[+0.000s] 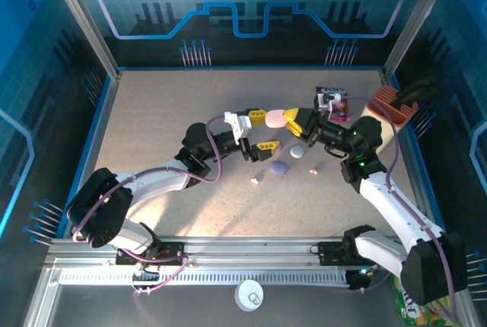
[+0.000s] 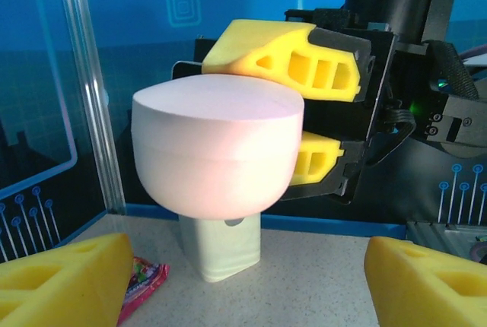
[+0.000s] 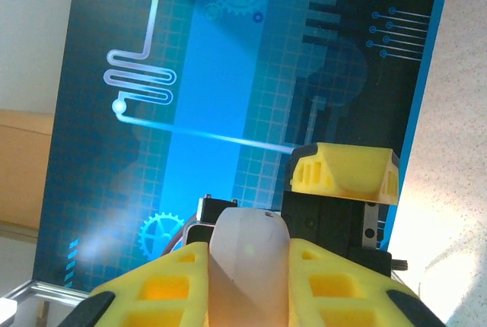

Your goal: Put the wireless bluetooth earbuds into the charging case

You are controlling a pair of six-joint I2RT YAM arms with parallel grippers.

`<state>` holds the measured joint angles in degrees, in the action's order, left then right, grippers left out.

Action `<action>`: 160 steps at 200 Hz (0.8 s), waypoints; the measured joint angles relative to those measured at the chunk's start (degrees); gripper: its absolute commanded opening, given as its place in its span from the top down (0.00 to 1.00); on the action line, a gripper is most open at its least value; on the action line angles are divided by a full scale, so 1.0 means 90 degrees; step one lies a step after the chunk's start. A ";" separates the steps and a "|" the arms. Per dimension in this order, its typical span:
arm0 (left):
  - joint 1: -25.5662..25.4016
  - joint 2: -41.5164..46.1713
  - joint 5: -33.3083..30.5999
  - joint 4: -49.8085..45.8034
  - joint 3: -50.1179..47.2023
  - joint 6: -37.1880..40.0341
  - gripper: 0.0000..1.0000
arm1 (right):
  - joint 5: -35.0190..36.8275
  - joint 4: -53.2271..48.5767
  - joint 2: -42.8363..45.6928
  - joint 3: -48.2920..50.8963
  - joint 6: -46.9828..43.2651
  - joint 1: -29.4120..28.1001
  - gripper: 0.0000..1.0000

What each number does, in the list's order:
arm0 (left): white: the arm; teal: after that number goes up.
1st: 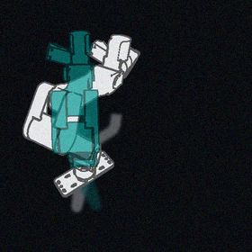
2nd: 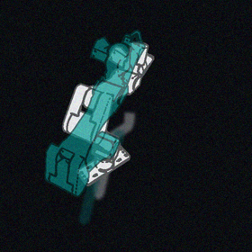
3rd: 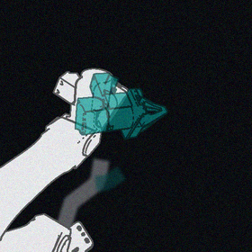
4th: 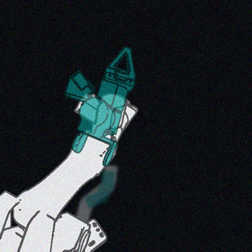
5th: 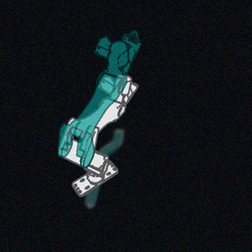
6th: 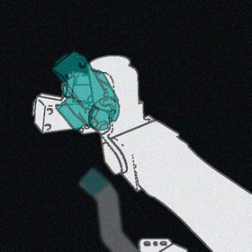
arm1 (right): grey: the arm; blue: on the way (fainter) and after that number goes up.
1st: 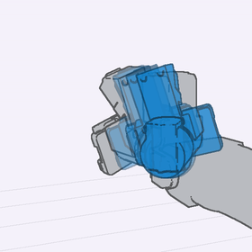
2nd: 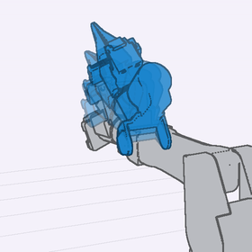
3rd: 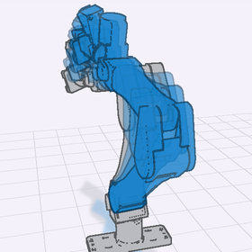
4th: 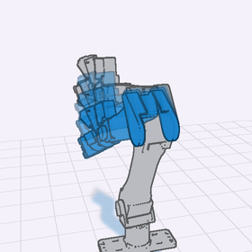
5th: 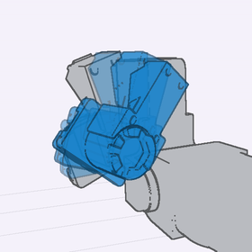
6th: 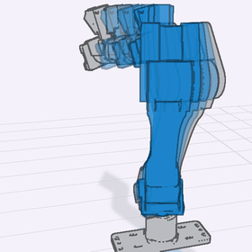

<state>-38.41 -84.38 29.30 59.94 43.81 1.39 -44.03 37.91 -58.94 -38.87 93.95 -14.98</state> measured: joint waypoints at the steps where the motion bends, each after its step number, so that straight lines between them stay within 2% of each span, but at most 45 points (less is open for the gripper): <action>1: 0.0002 -0.0002 0.0002 0.0002 0.0002 0.0000 0.22 | 0.0000 0.0000 0.0000 0.0000 0.0000 0.0000 0.85; 45: 0.0000 -0.0049 0.0087 0.0109 0.0061 0.0002 0.25 | 0.0000 -0.0041 -0.0002 0.0041 0.0019 -0.0012 0.85; 114: 0.0002 -0.0109 0.0134 0.0085 0.0301 0.0000 0.38 | -0.0051 0.0007 -0.0151 0.0073 0.0039 -0.0012 0.86; 160: 0.0044 -0.0109 0.0124 -0.0005 0.0330 0.0005 0.50 | -0.0187 0.0124 -0.0287 0.0073 0.0056 -0.0041 0.86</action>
<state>-38.02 -85.36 30.41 59.90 46.78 1.43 -45.71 39.03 -61.52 -38.22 94.45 -15.35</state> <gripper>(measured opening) 0.525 0.211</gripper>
